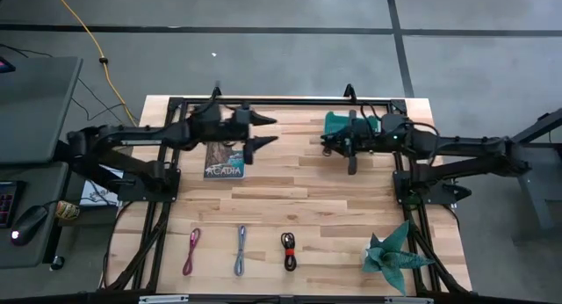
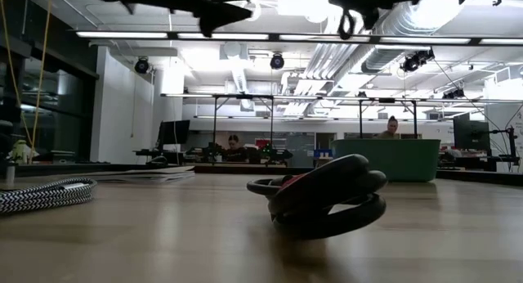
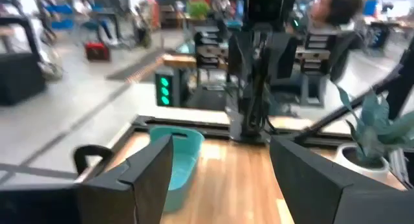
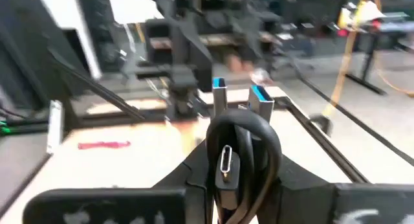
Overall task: Pick and place USB-C Cables
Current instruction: Put the left black charger cable into the green bin
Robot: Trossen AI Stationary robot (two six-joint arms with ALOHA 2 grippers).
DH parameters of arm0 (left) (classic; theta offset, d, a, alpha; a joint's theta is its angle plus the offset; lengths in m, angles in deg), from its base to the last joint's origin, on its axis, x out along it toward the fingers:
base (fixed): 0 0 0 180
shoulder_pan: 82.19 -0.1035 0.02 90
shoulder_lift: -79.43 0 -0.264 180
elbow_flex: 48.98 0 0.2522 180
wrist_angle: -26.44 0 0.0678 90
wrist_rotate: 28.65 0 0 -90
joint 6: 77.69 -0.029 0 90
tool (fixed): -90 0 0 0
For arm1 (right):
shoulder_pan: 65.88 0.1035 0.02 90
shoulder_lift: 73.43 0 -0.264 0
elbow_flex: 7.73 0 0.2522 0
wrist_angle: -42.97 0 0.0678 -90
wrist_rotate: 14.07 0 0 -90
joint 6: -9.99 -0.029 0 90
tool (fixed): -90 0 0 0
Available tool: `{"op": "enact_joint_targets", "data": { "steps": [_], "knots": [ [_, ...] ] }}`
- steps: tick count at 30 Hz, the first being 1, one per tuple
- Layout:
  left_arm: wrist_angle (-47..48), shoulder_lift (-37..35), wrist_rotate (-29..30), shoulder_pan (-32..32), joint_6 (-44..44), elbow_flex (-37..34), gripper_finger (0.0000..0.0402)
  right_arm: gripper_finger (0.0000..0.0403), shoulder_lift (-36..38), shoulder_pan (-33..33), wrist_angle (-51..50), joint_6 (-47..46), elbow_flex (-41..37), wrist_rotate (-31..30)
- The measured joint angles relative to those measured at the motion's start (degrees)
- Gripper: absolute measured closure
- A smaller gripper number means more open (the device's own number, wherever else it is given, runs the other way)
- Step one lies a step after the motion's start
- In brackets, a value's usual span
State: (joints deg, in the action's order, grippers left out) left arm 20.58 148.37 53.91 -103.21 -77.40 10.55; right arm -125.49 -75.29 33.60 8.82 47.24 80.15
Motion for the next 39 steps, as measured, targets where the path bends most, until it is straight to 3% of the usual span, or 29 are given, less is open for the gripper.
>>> {"op": "enact_joint_targets", "data": {
  "steps": [7,12,15,20,24,28,39],
  "knots": [
    [-9.1,-13.1,0.8,-1.4,0.0,-14.5,0.0163,0.0347,9.2,0.0,-12.4,0.2,0.0,-5.5],
    [-10.6,-20.6,0.8,-1.9,-0.5,-21.3,0.0163,0.0347,15.8,0.0,-21.5,1.4,-0.2,-11.1],
    [-10.8,-24.1,0.8,-1.9,-0.5,-23.8,0.0163,0.0347,20.3,0.0,-21.8,0.7,-2.5,-13.0],
    [-11.3,-27.5,0.8,-1.9,-0.5,-25.5,0.0163,0.0347,27.8,0.0,-19.4,-1.7,-8.2,-12.7],
    [-12.3,-28.5,0.8,-1.9,-0.5,-25.5,0.0163,0.0347,31.2,0.0,-12.0,-3.1,-13.4,-8.3],
    [-13.1,-28.5,0.8,-1.9,-0.5,-25.5,0.0163,0.0347,31.5,0.0,-6.9,-2.9,-16.8,-5.4],
    [-12.7,-28.5,0.6,-1.9,-0.5,-25.5,0.0163,0.0347,30.7,0.0,-6.2,-3.5,-17.0,-4.4]
  ]
}}
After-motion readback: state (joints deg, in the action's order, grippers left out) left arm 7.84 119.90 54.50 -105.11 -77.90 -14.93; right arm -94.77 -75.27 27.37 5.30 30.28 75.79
